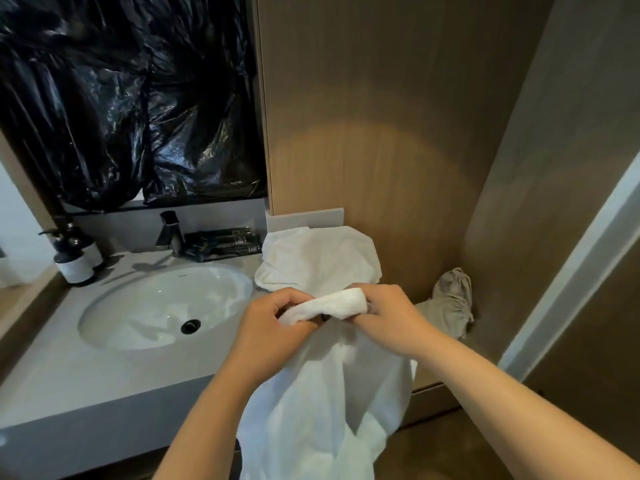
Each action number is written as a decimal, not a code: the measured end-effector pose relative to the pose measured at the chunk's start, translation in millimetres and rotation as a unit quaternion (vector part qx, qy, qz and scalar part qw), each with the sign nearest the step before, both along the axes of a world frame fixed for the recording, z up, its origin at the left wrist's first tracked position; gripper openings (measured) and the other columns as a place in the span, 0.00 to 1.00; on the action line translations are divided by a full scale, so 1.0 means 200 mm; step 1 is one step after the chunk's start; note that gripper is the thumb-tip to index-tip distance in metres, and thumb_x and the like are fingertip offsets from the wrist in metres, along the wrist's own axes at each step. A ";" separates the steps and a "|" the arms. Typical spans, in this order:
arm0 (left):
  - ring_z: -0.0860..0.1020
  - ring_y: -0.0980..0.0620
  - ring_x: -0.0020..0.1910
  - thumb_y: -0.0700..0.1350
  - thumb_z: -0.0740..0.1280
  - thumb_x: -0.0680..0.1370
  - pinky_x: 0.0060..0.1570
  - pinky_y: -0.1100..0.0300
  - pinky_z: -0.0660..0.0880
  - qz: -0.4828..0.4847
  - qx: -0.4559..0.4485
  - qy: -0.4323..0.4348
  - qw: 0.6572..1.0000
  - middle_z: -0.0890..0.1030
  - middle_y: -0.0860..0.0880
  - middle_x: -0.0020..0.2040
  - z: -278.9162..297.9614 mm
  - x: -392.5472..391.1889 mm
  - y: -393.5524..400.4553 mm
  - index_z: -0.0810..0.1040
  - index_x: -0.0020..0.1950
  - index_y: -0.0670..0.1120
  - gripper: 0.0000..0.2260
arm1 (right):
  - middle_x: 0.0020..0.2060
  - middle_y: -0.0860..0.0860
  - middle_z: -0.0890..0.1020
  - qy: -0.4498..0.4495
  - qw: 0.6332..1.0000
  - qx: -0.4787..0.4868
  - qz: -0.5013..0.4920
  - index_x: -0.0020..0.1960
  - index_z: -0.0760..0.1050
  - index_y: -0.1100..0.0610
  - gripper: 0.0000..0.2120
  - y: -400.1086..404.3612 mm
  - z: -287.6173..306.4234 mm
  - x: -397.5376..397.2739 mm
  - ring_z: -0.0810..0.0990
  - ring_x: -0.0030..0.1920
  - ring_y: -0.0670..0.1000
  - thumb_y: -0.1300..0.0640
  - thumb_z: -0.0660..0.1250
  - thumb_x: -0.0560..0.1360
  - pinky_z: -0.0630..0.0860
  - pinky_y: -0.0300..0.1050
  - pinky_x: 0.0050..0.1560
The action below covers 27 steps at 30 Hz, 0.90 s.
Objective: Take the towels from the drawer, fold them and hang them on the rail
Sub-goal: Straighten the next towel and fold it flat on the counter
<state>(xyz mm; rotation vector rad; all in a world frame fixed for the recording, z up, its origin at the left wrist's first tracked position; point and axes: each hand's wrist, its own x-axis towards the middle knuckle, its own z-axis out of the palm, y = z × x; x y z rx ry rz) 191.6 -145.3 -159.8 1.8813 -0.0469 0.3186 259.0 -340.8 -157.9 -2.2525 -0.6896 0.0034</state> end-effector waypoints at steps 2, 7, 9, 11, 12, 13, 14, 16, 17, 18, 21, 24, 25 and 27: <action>0.79 0.58 0.35 0.39 0.75 0.71 0.35 0.68 0.74 0.008 -0.008 0.029 0.999 0.84 0.54 0.37 -0.07 -0.01 0.04 0.85 0.41 0.55 0.10 | 0.42 0.43 0.83 -0.020 0.999 0.018 -0.043 0.47 0.79 0.45 0.14 -0.04 0.02 0.00 0.80 0.45 0.44 0.64 0.67 0.73 0.75 0.42 0.42; 0.66 0.59 0.28 0.39 0.73 0.75 0.31 0.67 0.64 0.013 0.027 0.097 0.995 0.71 0.52 0.28 -0.26 -0.03 0.17 0.83 0.36 0.51 0.10 | 0.40 0.46 0.83 -0.058 0.987 0.050 -0.142 0.47 0.80 0.50 0.10 -0.10 0.06 0.00 0.80 0.42 0.47 0.63 0.65 0.74 0.75 0.48 0.41; 0.67 0.58 0.28 0.40 0.71 0.76 0.33 0.64 0.64 0.035 0.063 0.096 0.993 0.72 0.51 0.30 -0.32 -0.05 0.25 0.79 0.35 0.45 0.10 | 0.42 0.45 0.83 -0.057 0.981 0.069 -0.174 0.49 0.80 0.50 0.10 -0.08 0.06 -0.01 0.80 0.44 0.46 0.64 0.65 0.74 0.77 0.49 0.43; 0.70 0.57 0.32 0.43 0.69 0.79 0.35 0.66 0.66 0.057 0.064 0.086 0.993 0.73 0.49 0.35 -0.37 -0.07 0.33 0.77 0.35 0.44 0.12 | 0.43 0.42 0.82 -0.050 0.977 0.087 -0.186 0.50 0.78 0.47 0.11 -0.05 0.05 -0.01 0.79 0.45 0.44 0.62 0.66 0.75 0.77 0.44 0.43; 0.71 0.57 0.33 0.44 0.67 0.80 0.35 0.67 0.66 0.062 0.055 0.081 0.993 0.74 0.48 0.36 -0.38 -0.07 0.37 0.77 0.36 0.44 0.12 | 0.44 0.41 0.82 -0.043 0.977 0.088 -0.191 0.50 0.77 0.45 0.11 -0.03 0.04 -0.01 0.79 0.46 0.44 0.61 0.67 0.76 0.76 0.40 0.41; 0.70 0.56 0.33 0.46 0.65 0.81 0.34 0.67 0.65 0.063 0.045 0.076 0.994 0.73 0.48 0.36 -0.37 -0.08 0.40 0.76 0.38 0.43 0.13 | 0.44 0.42 0.82 -0.034 0.977 0.081 -0.195 0.52 0.77 0.44 0.11 -0.01 0.03 -0.02 0.79 0.46 0.44 0.60 0.67 0.76 0.74 0.37 0.40; 0.68 0.56 0.32 0.47 0.64 0.81 0.33 0.67 0.65 0.066 0.036 0.069 0.995 0.72 0.49 0.34 -0.37 -0.08 0.43 0.75 0.39 0.42 0.14 | 0.46 0.43 0.82 -0.022 0.977 0.068 -0.201 0.55 0.77 0.45 0.11 0.01 0.01 -0.02 0.79 0.47 0.44 0.59 0.68 0.76 0.72 0.34 0.39; 0.68 0.56 0.31 0.50 0.62 0.81 0.32 0.67 0.65 0.078 0.025 0.038 0.996 0.71 0.49 0.32 -0.33 -0.08 0.46 0.74 0.39 0.44 0.14 | 0.51 0.44 0.81 0.005 0.981 0.030 -0.194 0.62 0.74 0.45 0.17 0.05 -0.02 -0.05 0.79 0.49 0.45 0.55 0.71 0.75 0.70 0.30 0.38; 0.69 0.56 0.31 0.51 0.62 0.81 0.33 0.67 0.66 0.082 0.019 0.017 0.996 0.73 0.48 0.33 -0.31 -0.07 0.46 0.75 0.39 0.45 0.14 | 0.53 0.43 0.80 0.015 0.984 0.007 -0.175 0.66 0.70 0.42 0.22 0.07 -0.03 -0.07 0.79 0.48 0.45 0.53 0.72 0.74 0.73 0.31 0.39; 0.71 0.56 0.32 0.52 0.62 0.80 0.34 0.68 0.66 0.079 0.008 -0.004 0.997 0.75 0.48 0.35 -0.29 -0.07 0.45 0.77 0.40 0.46 0.13 | 0.53 0.43 0.80 0.023 0.988 -0.016 -0.149 0.68 0.66 0.39 0.28 0.09 -0.03 -0.10 0.79 0.48 0.45 0.51 0.73 0.73 0.76 0.34 0.41; 0.73 0.60 0.34 0.49 0.64 0.80 0.35 0.71 0.67 0.042 -0.024 -0.039 0.998 0.77 0.54 0.34 -0.22 -0.04 0.40 0.80 0.42 0.50 0.09 | 0.44 0.35 0.77 0.032 0.994 -0.067 -0.076 0.71 0.54 0.31 0.39 0.18 -0.05 -0.19 0.77 0.44 0.41 0.44 0.74 0.70 0.78 0.39 0.44; 0.76 0.60 0.36 0.47 0.67 0.81 0.37 0.71 0.70 -0.031 -0.025 -0.021 0.999 0.81 0.53 0.38 -0.17 -0.02 0.36 0.82 0.44 0.55 0.07 | 0.34 0.35 0.73 0.043 0.995 -0.084 -0.032 0.72 0.47 0.27 0.46 0.28 -0.07 -0.25 0.73 0.35 0.40 0.38 0.73 0.65 0.71 0.39 0.34; 0.76 0.61 0.36 0.48 0.67 0.80 0.37 0.71 0.70 -0.057 -0.015 -0.024 0.998 0.81 0.54 0.38 -0.15 -0.02 0.35 0.82 0.43 0.56 0.07 | 0.33 0.38 0.73 0.052 0.995 -0.086 -0.024 0.72 0.47 0.26 0.47 0.31 -0.08 -0.26 0.73 0.35 0.41 0.36 0.74 0.63 0.69 0.40 0.32; 0.77 0.62 0.36 0.49 0.66 0.78 0.37 0.70 0.71 -0.106 0.003 -0.037 0.994 0.82 0.55 0.38 -0.10 0.00 0.33 0.82 0.42 0.58 0.07 | 0.34 0.40 0.74 0.070 0.995 -0.068 -0.008 0.69 0.53 0.27 0.45 0.38 -0.10 -0.28 0.73 0.35 0.43 0.34 0.76 0.60 0.68 0.38 0.32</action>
